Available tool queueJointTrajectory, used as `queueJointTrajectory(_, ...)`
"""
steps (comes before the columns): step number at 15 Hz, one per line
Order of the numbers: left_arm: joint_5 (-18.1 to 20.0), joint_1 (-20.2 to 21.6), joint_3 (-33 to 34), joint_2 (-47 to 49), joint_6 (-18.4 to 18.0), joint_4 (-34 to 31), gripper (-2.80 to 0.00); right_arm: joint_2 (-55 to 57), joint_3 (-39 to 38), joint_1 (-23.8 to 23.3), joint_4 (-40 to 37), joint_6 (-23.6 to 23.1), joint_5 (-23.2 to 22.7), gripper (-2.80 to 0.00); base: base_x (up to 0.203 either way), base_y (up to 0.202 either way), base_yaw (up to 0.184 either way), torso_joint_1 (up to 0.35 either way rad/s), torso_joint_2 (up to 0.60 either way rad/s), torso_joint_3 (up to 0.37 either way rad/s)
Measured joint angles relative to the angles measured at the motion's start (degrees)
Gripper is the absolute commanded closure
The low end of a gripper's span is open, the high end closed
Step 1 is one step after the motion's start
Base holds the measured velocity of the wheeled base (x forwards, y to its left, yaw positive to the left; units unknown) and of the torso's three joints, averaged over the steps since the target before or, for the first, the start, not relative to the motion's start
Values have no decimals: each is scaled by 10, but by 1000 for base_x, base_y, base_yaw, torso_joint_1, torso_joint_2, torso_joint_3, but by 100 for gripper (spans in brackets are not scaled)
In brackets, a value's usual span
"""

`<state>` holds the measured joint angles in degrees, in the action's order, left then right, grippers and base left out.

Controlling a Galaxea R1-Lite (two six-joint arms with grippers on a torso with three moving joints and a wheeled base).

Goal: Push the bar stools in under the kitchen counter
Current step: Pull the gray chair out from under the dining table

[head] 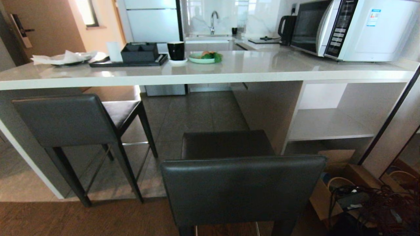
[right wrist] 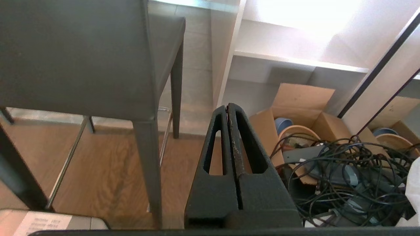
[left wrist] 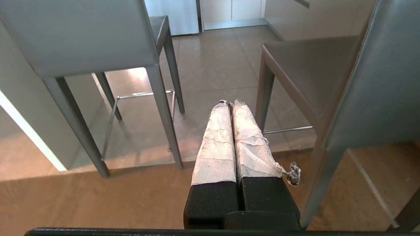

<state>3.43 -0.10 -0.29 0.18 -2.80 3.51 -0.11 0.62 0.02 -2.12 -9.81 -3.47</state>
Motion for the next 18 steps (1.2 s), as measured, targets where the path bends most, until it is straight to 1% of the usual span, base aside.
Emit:
queueJointTrajectory(1,-6,0,0,0,14,-3,0,0,0,0,0,8,0,0,0,0,0,0,0,0)
queueJointTrajectory(2,-21,0,0,0,35,-11,0,0,0,0,0,14,1,0,0,0,0,0,0,0)
queueJointTrajectory(3,-37,0,-3,0,61,-33,0,0,0,0,1,15,0,0,0,0,0,0,0,0)
queueJointTrajectory(4,-41,0,-6,-1,65,-41,0,0,-1,0,2,15,0,0,0,0,0,0,0,0)
queueJointTrajectory(5,-41,0,-8,-1,44,-42,0,0,-1,0,2,13,0,0,0,0,0,0,0,0)
queueJointTrajectory(6,-38,0,-6,-1,6,-43,0,0,-1,0,3,11,0,0,0,0,0,0,0,0)
queueJointTrajectory(8,-13,0,-2,-1,-72,-41,0,0,-2,0,3,13,0,0,0,0,0,0,0,0)
queueJointTrajectory(9,-7,0,-1,-1,-86,-41,0,0,-3,0,6,14,1,0,0,0,0,0,0,0)
queueJointTrajectory(10,-5,0,0,-1,-87,-40,0,0,-4,0,12,15,8,0,0,0,0,0,0,0)
queueJointTrajectory(11,-6,0,1,-1,-79,-40,0,0,-5,0,14,20,16,0,0,0,0,0,0,0)
queueJointTrajectory(15,-14,0,3,-1,-34,-40,0,0,-6,0,17,42,19,0,0,0,0,0,0,0)
queueJointTrajectory(16,-14,0,3,-1,-31,-40,0,0,-6,0,17,53,20,0,0,0,0,0,0,0)
queueJointTrajectory(18,-17,0,3,-1,-24,-40,0,0,-6,0,19,88,32,0,0,0,0,0,0,0)
